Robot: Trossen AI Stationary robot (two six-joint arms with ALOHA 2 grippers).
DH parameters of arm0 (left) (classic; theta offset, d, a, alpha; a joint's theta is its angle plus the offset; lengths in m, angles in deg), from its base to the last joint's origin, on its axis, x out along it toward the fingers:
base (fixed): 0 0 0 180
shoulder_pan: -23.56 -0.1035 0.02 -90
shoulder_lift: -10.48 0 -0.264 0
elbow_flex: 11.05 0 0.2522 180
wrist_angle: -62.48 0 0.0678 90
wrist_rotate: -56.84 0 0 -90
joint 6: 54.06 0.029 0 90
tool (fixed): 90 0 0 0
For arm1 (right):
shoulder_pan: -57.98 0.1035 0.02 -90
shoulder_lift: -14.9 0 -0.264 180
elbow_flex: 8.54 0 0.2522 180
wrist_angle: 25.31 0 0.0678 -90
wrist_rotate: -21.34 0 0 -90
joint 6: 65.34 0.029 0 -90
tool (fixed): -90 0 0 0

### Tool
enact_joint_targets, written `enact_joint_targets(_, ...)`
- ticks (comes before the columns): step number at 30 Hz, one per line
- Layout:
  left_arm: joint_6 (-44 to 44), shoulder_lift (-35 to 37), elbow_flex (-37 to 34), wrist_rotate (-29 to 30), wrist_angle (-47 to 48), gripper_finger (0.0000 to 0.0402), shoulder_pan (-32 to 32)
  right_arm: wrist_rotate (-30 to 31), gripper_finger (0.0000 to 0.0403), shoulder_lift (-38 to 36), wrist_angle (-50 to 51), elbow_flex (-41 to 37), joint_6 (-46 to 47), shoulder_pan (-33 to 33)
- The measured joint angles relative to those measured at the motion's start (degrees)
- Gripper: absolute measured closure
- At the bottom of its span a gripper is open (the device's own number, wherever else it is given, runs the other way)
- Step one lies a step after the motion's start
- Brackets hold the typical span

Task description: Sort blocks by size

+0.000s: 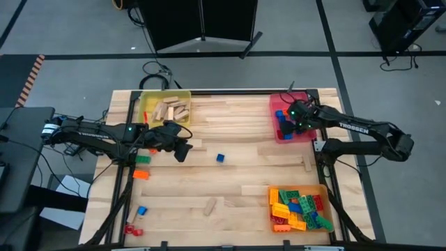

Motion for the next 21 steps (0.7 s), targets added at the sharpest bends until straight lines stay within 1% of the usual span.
enact_joint_targets(3, 0.0, -0.01, 0.0, 0.0, 0.02, 0.0202, 0.0, -4.12, 0.0044, -1.02, 4.27, 2.36, -0.18, 0.15)
enact_joint_targets(6, 0.0, 0.0, 0.0, 0.0, 0.03, 0.0202, 0.0, -7.94, 0.0033, -2.42, 7.61, 5.31, -0.63, 1.97)
enact_joint_targets(8, 0.0, 0.0, 0.0, 0.0, 0.04, 0.0202, 0.0, -9.31, 0.0035, -3.28, 8.59, 7.73, -1.11, 4.51)
enact_joint_targets(13, 0.02, 0.0, 0.0, 0.02, 0.09, 0.0202, 0.0, -9.37, 0.005, -2.42, 12.84, 14.81, -0.29, 11.88)
enact_joint_targets(15, 0.25, 0.0, 0.0, 0.02, 0.15, 0.0202, 0.0, -9.37, 0.0054, -0.88, 14.9, 17.39, -0.34, 14.85)
enact_joint_targets(18, 2.85, 0.0, 0.0, 0.07, 0.16, 0.0202, 0.0, -9.37, 0.0058, 2.27, 19.65, 20.96, -1.6, 19.19)
enact_joint_targets(21, 4.61, -0.01, 0.0, 0.08, 0.15, 0.0202, 0.0, -9.37, 0.0062, 6.71, 26.41, 24.06, -2.26, 23.23)
